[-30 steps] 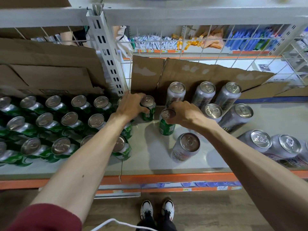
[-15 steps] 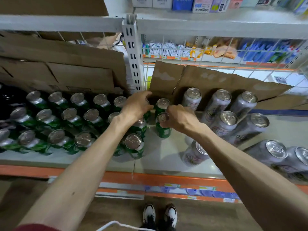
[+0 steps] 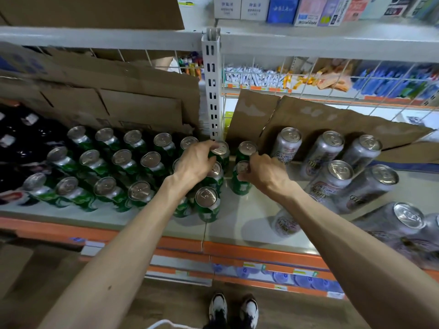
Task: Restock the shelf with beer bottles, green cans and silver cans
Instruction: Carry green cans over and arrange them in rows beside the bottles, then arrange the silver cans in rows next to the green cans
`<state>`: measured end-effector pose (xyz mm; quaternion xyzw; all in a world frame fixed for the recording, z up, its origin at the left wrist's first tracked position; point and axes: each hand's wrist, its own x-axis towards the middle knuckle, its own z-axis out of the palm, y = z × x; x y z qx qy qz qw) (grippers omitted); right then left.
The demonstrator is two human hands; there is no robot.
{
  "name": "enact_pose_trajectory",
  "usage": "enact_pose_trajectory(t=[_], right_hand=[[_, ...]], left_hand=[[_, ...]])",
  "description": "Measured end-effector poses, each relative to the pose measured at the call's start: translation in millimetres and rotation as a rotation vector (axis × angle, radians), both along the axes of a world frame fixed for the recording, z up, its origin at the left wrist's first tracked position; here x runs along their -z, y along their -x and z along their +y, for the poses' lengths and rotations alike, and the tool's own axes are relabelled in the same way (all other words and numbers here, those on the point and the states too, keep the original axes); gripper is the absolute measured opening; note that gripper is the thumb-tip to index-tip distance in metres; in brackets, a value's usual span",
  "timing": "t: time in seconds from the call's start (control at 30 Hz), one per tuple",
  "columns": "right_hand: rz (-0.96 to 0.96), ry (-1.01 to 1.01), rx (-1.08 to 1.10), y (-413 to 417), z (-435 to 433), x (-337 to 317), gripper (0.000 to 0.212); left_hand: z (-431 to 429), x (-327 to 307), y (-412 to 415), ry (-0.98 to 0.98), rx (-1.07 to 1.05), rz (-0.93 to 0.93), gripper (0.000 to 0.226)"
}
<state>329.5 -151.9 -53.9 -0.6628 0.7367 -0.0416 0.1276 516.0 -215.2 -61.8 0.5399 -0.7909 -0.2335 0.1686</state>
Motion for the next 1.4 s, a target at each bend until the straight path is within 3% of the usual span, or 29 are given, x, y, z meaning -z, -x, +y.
enact_pose_trajectory(t=[0.93,1.03,1.4], right_hand=[[-0.094,-0.023,0.000,-1.7,7.1,1.9,0.045],[-0.161,-0.015,0.054,3.1,11.9,2.8,0.052],[-0.101,0.218,0.425,98.7,62.3,-53.4,0.034]], left_hand=[[6.1,-14.8,-2.3,0.003,0.023,0.005,0.043],[4.6,-18.9,-2.3,0.007,0.028,0.011,0.041],[16.1,-47.9,75.6,0.005,0.208,0.076,0.040]])
